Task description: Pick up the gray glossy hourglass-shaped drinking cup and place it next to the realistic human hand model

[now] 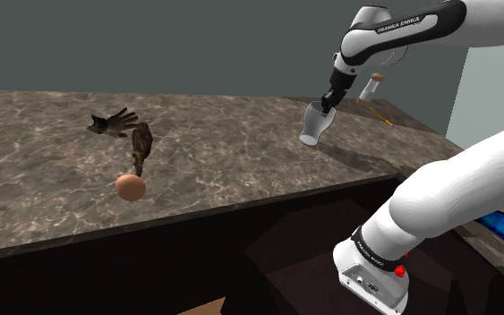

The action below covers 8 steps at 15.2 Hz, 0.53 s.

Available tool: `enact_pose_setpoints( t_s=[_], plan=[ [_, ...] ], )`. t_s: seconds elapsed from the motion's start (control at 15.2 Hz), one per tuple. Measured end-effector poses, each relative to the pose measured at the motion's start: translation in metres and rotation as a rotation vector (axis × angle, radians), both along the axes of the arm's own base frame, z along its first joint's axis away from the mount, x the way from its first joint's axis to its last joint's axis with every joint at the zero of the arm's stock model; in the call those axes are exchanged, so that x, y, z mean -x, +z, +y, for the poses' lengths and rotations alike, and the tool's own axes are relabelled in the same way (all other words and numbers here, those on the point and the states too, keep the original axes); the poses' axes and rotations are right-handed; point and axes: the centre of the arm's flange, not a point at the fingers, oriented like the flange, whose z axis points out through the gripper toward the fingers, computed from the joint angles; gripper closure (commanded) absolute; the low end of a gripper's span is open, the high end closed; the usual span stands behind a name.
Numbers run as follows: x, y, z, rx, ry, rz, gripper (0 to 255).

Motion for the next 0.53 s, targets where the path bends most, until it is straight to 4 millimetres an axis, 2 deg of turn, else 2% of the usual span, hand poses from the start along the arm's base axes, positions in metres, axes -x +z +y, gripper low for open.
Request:
enact_pose_setpoints(
  t_s=[0.26,0.53],
  plan=[
    [0.000,0.002,0.001,0.000,0.000,0.001,255],
    [0.000,0.021,0.002,-0.001,0.001,0.002,255]
  ],
)
